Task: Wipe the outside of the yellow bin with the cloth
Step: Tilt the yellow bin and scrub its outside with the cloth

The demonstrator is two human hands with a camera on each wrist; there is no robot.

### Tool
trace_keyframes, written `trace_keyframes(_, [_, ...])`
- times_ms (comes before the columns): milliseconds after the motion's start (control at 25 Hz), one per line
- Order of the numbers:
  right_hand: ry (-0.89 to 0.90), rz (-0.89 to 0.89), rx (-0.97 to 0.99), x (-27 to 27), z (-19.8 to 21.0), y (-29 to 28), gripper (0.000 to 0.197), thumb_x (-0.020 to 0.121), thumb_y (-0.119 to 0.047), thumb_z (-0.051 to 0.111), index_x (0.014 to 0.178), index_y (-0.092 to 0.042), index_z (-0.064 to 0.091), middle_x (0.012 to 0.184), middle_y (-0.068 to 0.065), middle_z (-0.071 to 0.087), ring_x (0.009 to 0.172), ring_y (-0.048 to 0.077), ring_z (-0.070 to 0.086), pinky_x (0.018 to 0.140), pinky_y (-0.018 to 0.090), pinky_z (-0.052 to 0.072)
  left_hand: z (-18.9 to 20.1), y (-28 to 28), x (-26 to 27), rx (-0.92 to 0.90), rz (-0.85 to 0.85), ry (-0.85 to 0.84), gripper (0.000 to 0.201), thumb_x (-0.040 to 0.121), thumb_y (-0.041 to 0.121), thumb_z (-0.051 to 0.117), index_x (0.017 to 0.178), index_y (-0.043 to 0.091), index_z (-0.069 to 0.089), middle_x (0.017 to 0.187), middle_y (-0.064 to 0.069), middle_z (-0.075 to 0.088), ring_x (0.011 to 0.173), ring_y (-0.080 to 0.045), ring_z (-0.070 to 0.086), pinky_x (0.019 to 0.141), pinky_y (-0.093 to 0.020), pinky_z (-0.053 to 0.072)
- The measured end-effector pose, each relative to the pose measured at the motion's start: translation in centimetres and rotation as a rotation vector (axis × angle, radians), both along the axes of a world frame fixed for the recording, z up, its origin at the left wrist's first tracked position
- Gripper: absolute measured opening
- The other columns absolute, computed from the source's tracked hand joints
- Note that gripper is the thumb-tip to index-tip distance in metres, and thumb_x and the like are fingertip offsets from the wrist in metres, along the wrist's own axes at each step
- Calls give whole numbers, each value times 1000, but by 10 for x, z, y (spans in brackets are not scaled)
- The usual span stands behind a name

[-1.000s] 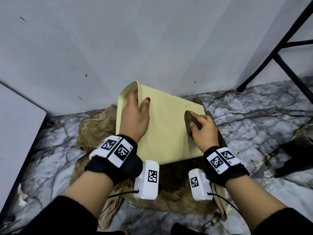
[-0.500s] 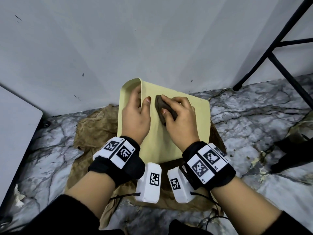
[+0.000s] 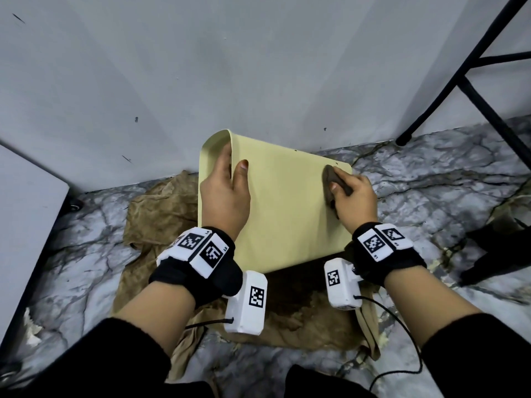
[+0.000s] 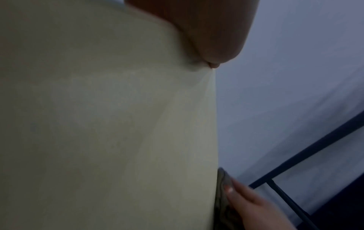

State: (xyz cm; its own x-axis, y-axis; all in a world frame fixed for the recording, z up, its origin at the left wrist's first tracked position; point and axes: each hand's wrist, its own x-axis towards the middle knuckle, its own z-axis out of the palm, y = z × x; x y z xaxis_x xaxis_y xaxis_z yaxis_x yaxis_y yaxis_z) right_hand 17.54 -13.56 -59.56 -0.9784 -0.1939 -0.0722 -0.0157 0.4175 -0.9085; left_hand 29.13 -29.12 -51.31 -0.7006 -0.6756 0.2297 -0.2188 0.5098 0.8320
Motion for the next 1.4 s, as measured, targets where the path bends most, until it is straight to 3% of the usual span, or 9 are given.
trace_keyframes(120, [-75,-12,67,-10,-13,17,37,87,-10,54,124,-16,53,126,17,48,119,31,48,107,30,33,-4,-6,0,-8,20,1,37,92,21,44,129,19,45,82,7,59,60,8,53,60,-7,41])
trace_keyframes(280, [-33,-70,124,0,-12,13,37,88,-11,50,126,-15,51,127,19,47,118,35,46,104,33,33,-4,0,-2,-59,31,-21,39,93,20,44,131,15,44,68,4,56,52,1,49,56,-3,37])
trace_keyframes(360, [56,-49,117,19,-2,-1,38,89,-11,48,126,-16,50,126,19,47,115,39,45,103,36,33,-3,2,-3,-91,33,-26,39,93,19,44,131,13,44,59,9,49,50,4,48,54,-1,36])
trace_keyframes(560, [348,182,4,67,48,-49,39,87,-12,49,125,-20,51,118,13,52,101,36,43,87,24,25,-3,4,-5,-110,18,-12,39,92,19,45,131,13,44,59,4,48,50,6,48,52,-1,34])
trace_keyframes(720, [406,222,-69,66,56,-55,38,86,-14,51,123,-22,54,113,10,55,97,33,45,83,16,23,-1,5,-4,-103,11,-6,39,92,19,46,131,12,44,59,4,51,52,-3,49,52,-1,34])
trace_keyframes(800, [379,195,-65,56,47,-46,37,85,-15,53,121,-23,56,112,10,56,98,32,47,85,16,25,-1,4,-3,-87,4,-2,39,92,20,46,131,13,44,68,-6,57,53,-13,45,54,-3,35])
trace_keyframes(960, [199,81,-14,28,23,-23,35,87,-16,54,121,-23,56,118,10,54,108,32,49,98,32,39,0,1,-2,-78,-16,-5,39,93,19,45,131,13,44,71,-11,60,56,-20,52,54,-9,38])
trace_keyframes(1080, [97,16,60,6,7,-3,34,88,-15,53,122,-18,55,123,13,52,113,29,50,93,17,32,-1,-2,0,-53,-25,4,39,93,19,44,131,14,44,85,-19,67,73,-32,60,60,-19,41])
trace_keyframes(1400, [-107,-76,169,-17,-7,17,37,88,-17,51,125,-19,52,129,17,53,120,33,49,103,33,37,-4,-2,1,-85,12,4,38,92,18,46,130,14,45,71,-8,57,58,-17,48,54,-6,36])
